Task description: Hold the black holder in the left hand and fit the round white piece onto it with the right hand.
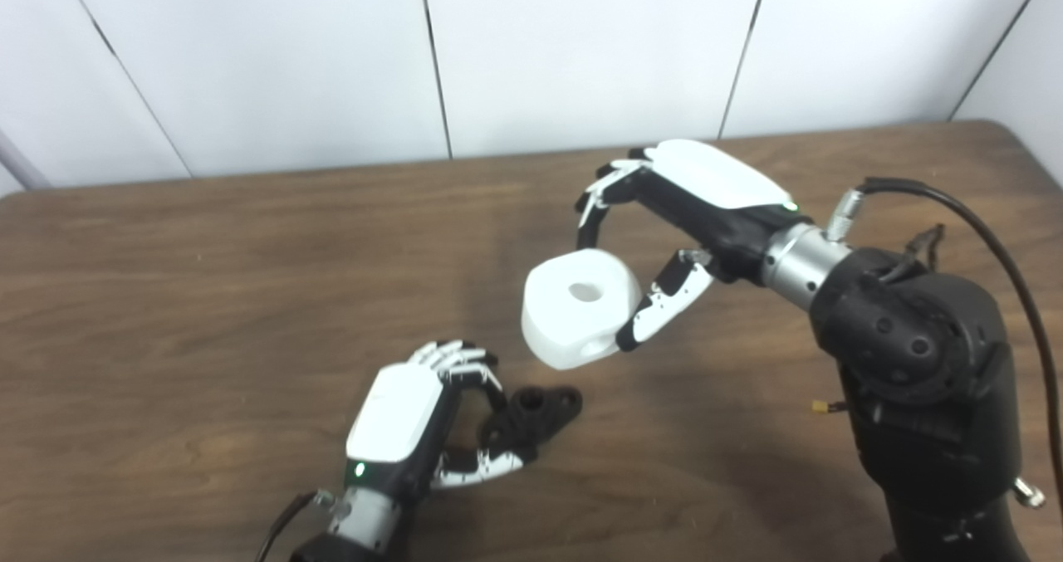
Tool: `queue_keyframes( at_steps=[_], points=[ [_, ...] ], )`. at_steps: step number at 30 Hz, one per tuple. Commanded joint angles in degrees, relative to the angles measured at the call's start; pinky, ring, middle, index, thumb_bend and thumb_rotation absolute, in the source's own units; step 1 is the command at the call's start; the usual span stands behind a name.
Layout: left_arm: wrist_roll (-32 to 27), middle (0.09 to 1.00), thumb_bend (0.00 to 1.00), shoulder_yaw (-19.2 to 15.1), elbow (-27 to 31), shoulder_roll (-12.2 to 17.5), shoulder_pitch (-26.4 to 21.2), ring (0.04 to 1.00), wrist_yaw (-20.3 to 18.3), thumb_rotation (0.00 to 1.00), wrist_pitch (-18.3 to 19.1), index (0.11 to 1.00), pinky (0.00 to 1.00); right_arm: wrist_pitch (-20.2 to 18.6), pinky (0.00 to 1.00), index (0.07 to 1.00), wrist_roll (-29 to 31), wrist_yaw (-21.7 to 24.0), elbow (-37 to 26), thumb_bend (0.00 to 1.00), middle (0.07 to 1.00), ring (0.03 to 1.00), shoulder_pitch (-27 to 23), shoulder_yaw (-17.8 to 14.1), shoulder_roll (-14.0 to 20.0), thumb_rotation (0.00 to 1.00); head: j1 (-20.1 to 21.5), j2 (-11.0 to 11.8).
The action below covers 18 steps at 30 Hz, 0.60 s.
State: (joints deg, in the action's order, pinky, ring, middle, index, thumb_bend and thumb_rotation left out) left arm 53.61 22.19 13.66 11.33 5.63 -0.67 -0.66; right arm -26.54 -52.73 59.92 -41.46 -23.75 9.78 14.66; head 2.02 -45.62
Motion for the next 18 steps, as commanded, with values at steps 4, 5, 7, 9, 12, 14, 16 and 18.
queue_keyframes(
  at_steps=[4,5,7,9,12,14,16,18],
  points=[
    [1.1,0.769,0.52,1.3,0.0,-0.4,-0.2,0.839,-1.4,0.05,0.1,0.486,0.87,1.1,1.0,0.479,-0.3,-2.7,0.0,0.53,0.779,0.895,-0.8,2.1,-1.0,0.14,-0.2,-0.1],
    [1.1,0.769,0.52,1.3,0.0,-0.4,-0.2,0.839,-1.3,0.05,0.1,0.486,0.88,1.0,1.0,0.479,-0.4,-2.7,0.1,0.53,0.78,0.892,-0.7,2.4,-1.1,0.14,-0.2,-0.1],
    [1.3,0.769,0.52,1.4,-0.1,-0.4,-0.3,0.839,-1.2,0.05,0.1,0.486,0.88,0.8,1.0,0.48,-0.4,-2.8,0.3,0.53,0.783,0.892,-0.2,3.1,-1.4,0.14,-0.3,0.0],
    [1.5,0.767,0.52,1.4,-0.2,-0.4,-0.3,0.839,-1.1,0.05,0.0,0.486,0.88,0.9,1.0,0.48,-0.6,-2.9,0.4,0.53,0.788,0.894,0.2,3.6,-1.5,0.14,-0.4,0.0],
    [1.5,0.769,0.52,1.4,-0.2,-0.5,-0.3,0.841,-1.1,0.05,0.1,0.486,0.88,1.0,1.0,0.48,-1.2,-3.2,0.6,0.53,0.792,0.898,0.8,4.5,-1.8,0.14,-0.4,0.0],
    [1.5,0.77,0.52,1.4,-0.2,-0.6,-0.2,0.841,-1.0,0.05,0.1,0.486,0.88,1.0,1.0,0.48,-1.4,-3.6,0.6,0.53,0.791,0.9,1.2,4.8,-2.0,0.14,-0.6,0.0],
    [1.5,0.771,0.52,1.4,-0.2,-0.6,-0.3,0.841,-0.9,0.05,0.0,0.487,0.88,0.9,1.0,0.48,-1.0,-4.2,0.9,0.53,0.787,0.903,1.7,4.9,-2.1,0.13,-0.7,0.0],
    [1.5,0.772,0.52,1.4,-0.1,-0.6,-0.3,0.844,-1.2,0.05,0.2,0.487,0.88,1.1,1.0,0.48,-0.4,-5.1,1.4,0.53,0.783,0.902,2.1,4.7,-2.2,0.13,-0.7,0.0]
  ],
)
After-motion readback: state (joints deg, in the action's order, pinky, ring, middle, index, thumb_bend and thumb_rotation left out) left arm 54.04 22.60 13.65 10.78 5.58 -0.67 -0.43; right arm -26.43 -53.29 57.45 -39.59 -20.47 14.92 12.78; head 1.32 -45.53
